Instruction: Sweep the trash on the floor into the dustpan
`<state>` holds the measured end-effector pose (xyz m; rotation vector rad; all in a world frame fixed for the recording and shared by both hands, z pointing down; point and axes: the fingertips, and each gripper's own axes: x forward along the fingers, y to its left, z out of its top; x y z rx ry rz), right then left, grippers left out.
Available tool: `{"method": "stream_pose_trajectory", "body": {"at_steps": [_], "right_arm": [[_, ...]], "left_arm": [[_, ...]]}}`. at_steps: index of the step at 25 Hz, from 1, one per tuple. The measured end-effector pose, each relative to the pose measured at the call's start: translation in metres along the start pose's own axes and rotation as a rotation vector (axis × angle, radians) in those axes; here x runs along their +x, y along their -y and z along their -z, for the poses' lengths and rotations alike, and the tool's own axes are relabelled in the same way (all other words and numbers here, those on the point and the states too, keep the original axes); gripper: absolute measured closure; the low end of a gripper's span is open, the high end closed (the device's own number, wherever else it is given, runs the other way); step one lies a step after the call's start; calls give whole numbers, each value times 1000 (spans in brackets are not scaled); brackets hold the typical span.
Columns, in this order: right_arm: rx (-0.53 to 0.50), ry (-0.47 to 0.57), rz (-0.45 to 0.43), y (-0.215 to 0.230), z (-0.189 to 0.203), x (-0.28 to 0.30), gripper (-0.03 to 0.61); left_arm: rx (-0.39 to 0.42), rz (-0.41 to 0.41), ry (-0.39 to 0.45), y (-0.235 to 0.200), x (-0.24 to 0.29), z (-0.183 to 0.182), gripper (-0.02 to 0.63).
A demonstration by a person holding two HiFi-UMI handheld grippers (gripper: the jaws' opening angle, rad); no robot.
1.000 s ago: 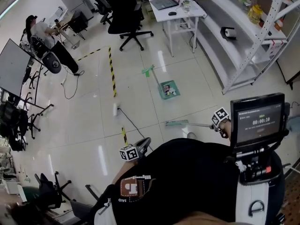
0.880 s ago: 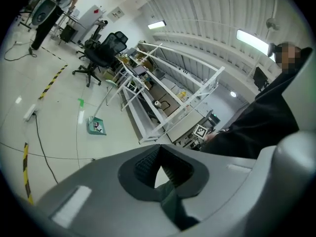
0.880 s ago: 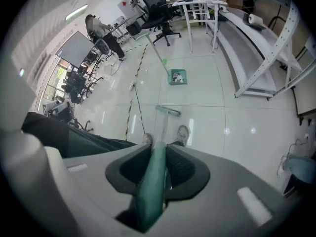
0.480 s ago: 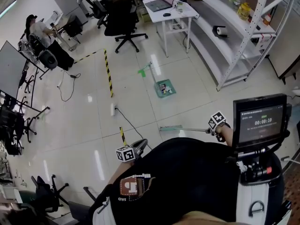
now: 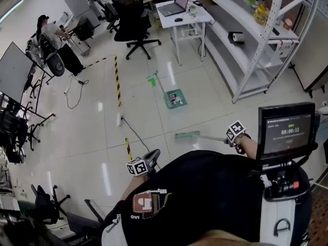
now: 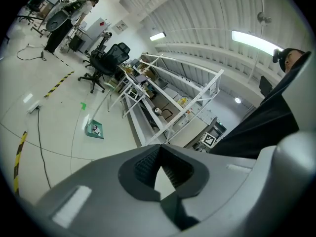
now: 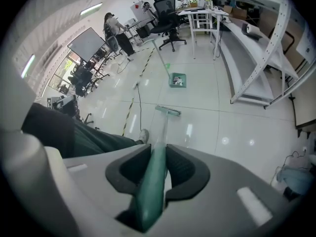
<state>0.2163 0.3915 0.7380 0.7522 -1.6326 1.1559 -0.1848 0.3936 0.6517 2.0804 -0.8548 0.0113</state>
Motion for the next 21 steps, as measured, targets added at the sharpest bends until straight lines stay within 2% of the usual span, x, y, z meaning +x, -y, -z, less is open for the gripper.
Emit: {"method": "stream_pose_trajectory", "body": {"at_steps": [5, 15, 21], "right_arm": [[9, -8, 21, 12, 7, -1, 485], [30, 7, 42, -5, 2, 4, 485], [25, 13, 24, -17, -8, 7, 485]], "left_arm": [[18, 27, -19, 11, 2, 2, 615], [11, 1, -10, -21, -29, -9, 615], [8, 19, -18, -23, -28, -15, 615]]}}
